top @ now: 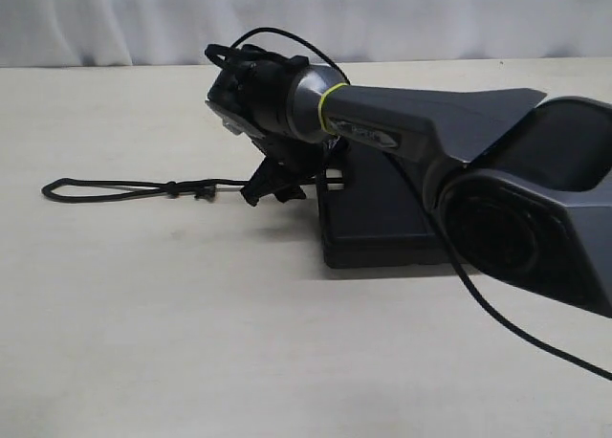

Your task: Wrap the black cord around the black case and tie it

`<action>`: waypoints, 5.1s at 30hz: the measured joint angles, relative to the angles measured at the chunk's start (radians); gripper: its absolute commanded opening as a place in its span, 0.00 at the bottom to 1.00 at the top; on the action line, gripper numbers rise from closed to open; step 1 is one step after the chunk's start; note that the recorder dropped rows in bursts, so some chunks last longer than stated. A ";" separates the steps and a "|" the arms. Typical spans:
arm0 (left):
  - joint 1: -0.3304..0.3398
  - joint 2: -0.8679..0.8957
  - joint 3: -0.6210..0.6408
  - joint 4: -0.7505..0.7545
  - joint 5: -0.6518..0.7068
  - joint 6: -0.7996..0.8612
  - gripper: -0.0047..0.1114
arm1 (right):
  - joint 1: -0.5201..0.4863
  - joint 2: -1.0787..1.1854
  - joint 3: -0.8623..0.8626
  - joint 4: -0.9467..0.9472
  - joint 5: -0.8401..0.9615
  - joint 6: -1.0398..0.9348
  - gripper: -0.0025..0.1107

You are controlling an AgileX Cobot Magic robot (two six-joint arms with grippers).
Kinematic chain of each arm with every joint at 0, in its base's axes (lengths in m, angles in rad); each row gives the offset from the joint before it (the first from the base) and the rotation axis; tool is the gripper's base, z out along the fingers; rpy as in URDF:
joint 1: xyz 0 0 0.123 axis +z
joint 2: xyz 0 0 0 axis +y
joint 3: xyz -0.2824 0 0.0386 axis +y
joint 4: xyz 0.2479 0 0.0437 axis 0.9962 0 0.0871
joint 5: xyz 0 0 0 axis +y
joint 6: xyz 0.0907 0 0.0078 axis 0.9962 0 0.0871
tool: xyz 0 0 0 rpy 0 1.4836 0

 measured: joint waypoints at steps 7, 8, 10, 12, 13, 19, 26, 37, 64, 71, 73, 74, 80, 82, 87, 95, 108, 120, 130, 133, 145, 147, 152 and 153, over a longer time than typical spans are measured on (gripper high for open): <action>0.000 0.000 0.000 0.000 0.000 0.000 0.04 | 0.000 0.015 0.000 -0.002 0.002 0.000 0.38; 0.000 0.000 0.000 0.000 0.000 0.000 0.04 | 0.000 0.017 0.000 -0.002 0.002 0.000 0.35; 0.000 0.000 0.000 0.000 0.000 0.000 0.04 | 0.000 0.021 0.000 -0.004 0.002 0.000 0.28; 0.000 0.000 0.000 0.000 0.000 0.000 0.04 | 0.000 0.021 0.000 -0.007 0.004 0.004 0.23; 0.000 0.000 0.000 0.000 0.000 0.000 0.04 | 0.000 0.021 -0.002 -0.007 0.004 0.013 0.21; 0.000 0.000 0.000 0.000 0.000 0.000 0.04 | 0.000 0.021 -0.002 -0.007 0.014 0.024 0.06; 0.000 0.000 0.000 0.000 0.000 0.000 0.04 | 0.000 0.016 -0.002 0.003 0.016 0.028 0.06; 0.000 0.000 0.000 0.000 0.000 0.000 0.04 | 0.000 -0.105 -0.002 0.050 0.016 0.020 0.06; 0.000 0.000 0.000 0.000 0.000 0.000 0.04 | -0.467 -0.405 -0.010 0.579 -0.002 -0.330 0.06; 0.000 0.000 0.000 0.000 0.000 0.000 0.04 | -0.513 -0.420 0.017 0.499 -0.004 -0.411 0.06; 0.000 0.000 0.000 0.000 0.000 0.000 0.04 | -0.520 -0.421 0.026 0.486 -0.004 -0.438 0.06; 0.000 0.000 0.000 0.000 0.000 0.000 0.04 | -0.522 -0.421 0.027 0.476 -0.004 -0.451 0.06; 0.000 0.000 0.000 0.000 0.000 0.000 0.04 | -0.526 -0.421 0.028 0.484 -0.004 -0.521 0.06; 0.000 0.000 0.000 0.000 0.000 0.000 0.04 | -0.526 -0.421 0.028 0.509 -0.004 -0.541 0.08; 0.000 0.000 0.000 0.000 0.000 0.000 0.04 | -0.526 -0.424 0.028 0.580 -0.017 -0.586 0.23; 0.000 0.000 0.000 0.000 0.000 0.000 0.04 | -0.524 -0.399 0.092 0.611 -0.021 -0.590 0.30; 0.000 0.000 0.000 0.000 0.000 0.000 0.04 | -0.524 -0.417 0.094 0.571 -0.001 -0.552 0.32; 0.000 0.000 0.000 0.000 0.000 0.000 0.04 | -0.524 -0.422 0.086 0.571 -0.021 -0.552 0.32; 0.000 0.000 0.000 0.000 0.000 0.000 0.04 | -0.524 -0.424 0.039 0.571 -0.032 -0.552 0.29; 0.000 0.000 0.000 0.000 0.000 0.000 0.04 | -0.524 -0.424 0.039 0.571 -0.023 -0.552 0.24; 0.000 0.000 0.000 0.000 0.000 0.000 0.04 | -0.524 -0.424 0.039 0.571 -0.019 -0.542 0.06; 0.000 0.000 0.000 0.000 0.000 0.000 0.04 | -0.524 -0.424 0.039 0.571 -0.019 -0.526 0.06; 0.000 0.000 0.000 0.000 0.000 0.000 0.04 | -0.524 -0.429 0.039 0.601 -0.032 -0.512 0.06; 0.000 0.000 0.000 0.000 0.000 0.000 0.04 | -0.524 -0.431 0.041 0.613 -0.038 -0.510 0.06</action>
